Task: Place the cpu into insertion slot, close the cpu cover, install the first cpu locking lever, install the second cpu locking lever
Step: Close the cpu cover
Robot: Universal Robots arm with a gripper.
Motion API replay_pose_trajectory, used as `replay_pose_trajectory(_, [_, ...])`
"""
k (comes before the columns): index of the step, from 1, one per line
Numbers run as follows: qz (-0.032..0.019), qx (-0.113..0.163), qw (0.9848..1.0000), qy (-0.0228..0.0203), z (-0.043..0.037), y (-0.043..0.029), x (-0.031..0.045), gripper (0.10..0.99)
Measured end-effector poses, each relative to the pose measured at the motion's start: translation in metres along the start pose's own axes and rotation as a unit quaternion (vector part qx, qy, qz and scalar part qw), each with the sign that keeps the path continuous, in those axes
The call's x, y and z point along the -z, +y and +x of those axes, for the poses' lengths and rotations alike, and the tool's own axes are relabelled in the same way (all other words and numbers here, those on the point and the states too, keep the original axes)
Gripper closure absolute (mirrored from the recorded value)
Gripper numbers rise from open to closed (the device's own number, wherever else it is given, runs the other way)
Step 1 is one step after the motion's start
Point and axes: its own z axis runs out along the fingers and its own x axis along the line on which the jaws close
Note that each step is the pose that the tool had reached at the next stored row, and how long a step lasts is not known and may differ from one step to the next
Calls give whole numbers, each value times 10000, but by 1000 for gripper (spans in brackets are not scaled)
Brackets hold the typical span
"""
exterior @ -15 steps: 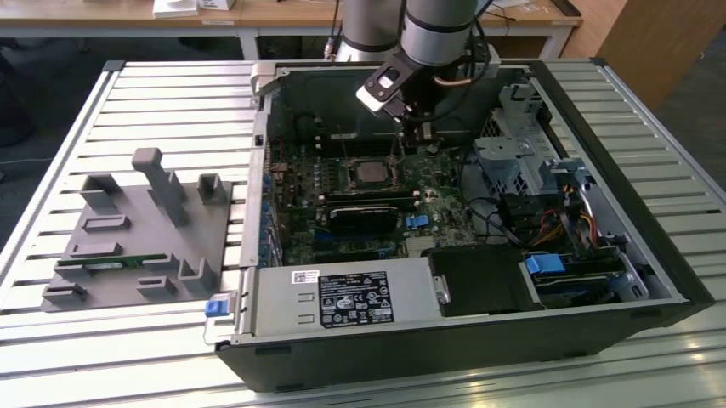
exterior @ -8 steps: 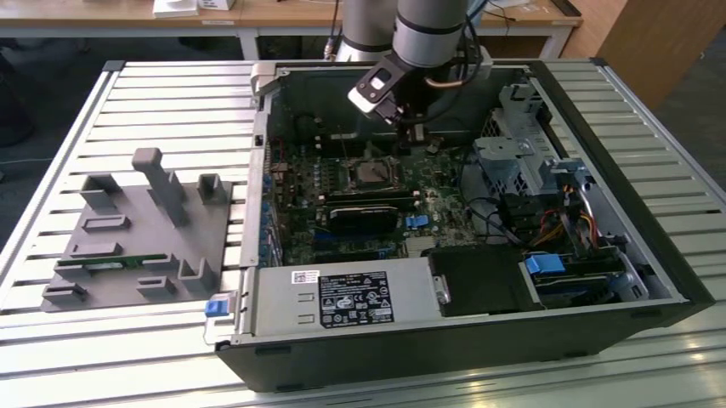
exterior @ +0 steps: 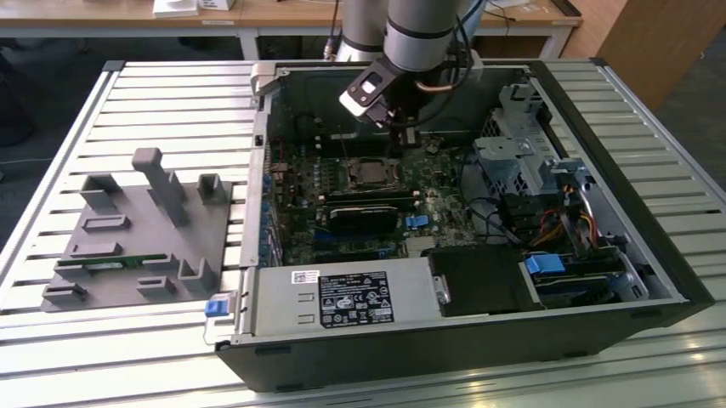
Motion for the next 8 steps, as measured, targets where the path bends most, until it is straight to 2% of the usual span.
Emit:
replay_pose_trajectory(5, [16,-1,10000,0,-1,-90,-32,965])
replay_pose_trajectory(8, [32,-2,10000,0,-2,-117,-54,965])
